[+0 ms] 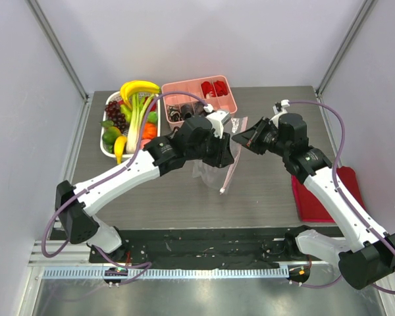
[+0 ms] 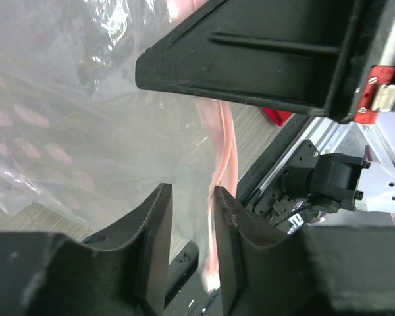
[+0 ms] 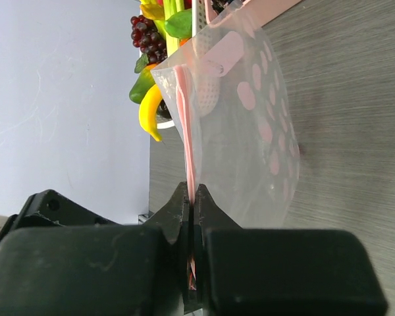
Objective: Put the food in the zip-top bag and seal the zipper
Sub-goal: Open the zipper of the food storage bag at the center of the board.
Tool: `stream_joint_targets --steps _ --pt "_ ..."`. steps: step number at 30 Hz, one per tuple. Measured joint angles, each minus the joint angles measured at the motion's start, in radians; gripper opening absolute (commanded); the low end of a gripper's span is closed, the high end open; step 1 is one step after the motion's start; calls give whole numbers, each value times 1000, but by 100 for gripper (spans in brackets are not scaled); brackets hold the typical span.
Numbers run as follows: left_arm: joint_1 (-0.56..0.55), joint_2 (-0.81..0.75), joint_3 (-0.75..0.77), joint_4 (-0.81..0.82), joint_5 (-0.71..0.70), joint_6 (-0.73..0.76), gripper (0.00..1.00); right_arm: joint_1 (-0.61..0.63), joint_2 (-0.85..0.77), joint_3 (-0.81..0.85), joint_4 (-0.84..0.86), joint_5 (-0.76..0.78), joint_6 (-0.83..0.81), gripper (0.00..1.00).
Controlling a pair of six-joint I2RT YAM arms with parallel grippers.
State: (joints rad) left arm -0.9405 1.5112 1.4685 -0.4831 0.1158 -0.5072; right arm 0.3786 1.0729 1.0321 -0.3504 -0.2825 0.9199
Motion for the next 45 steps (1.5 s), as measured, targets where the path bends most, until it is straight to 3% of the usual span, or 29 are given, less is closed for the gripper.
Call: stream_joint_targets --steps 5,8,28,33,37,45 --pt "1 5 0 -2 -4 0 25 0 0 0 8 -8 2 1" --pt "1 5 0 -2 -5 -1 32 0 0 0 10 -10 6 1" --pt "-42 54 22 -20 -113 -5 33 1 10 -1 13 11 165 1" --pt "-40 48 20 -23 -116 0 39 1 12 -2 11 23 174 1" --pt "-24 -6 -21 -23 -103 10 51 1 7 -11 8 34 169 1" --pt "-32 -101 -38 -24 -50 26 55 2 4 -21 -4 43 162 1"
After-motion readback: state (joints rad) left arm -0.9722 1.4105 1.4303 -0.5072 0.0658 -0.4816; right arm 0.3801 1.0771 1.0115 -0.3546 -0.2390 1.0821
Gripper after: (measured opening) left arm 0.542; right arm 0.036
